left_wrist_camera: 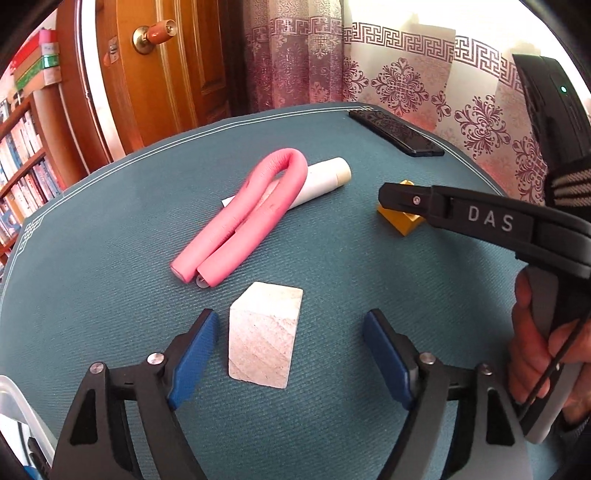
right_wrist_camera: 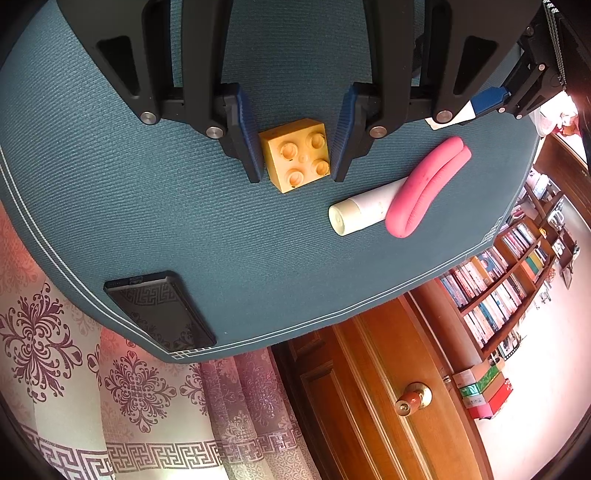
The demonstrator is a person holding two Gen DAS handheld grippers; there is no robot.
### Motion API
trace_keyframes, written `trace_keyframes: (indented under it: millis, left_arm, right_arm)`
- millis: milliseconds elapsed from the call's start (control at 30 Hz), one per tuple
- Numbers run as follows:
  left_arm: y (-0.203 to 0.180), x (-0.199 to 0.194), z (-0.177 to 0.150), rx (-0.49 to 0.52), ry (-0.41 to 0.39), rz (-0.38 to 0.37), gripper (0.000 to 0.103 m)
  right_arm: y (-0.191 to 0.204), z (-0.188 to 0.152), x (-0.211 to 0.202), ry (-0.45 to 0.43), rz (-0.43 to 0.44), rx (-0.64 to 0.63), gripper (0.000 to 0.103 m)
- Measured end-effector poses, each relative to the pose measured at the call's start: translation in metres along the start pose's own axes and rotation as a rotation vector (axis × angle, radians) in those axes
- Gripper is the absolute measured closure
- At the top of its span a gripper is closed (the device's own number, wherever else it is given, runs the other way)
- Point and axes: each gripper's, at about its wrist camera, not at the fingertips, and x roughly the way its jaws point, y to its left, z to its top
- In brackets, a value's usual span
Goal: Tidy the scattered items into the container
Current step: 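Grasp the striped wedge sponge with the left tool while the right tool holds the yellow brick, then carry the wedge sponge into the bowl and release it while the right tool carries the yellow brick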
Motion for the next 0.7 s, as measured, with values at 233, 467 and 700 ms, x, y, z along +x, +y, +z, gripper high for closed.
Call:
trace_keyframes:
  millis: [233, 467, 700]
  left_arm:
    - [0.011, -0.008, -0.006, -0.087, -0.022, 0.034, 0.067]
    - [0.011, -0.025, -0.02, -0.153, -0.053, 0.072, 0.069]
    - [0.003, -0.048, -0.031, -0.156, -0.097, 0.091, 0.069]
  right_arm:
    - [-0.002, 0.001, -0.001, -0.004, 0.008, 0.008, 0.063]
    - [-0.009, 0.003, -0.004, -0.012, 0.05, 0.035, 0.064]
    - [-0.005, 0.002, -0.01, -0.024, 0.084, 0.002, 0.064]
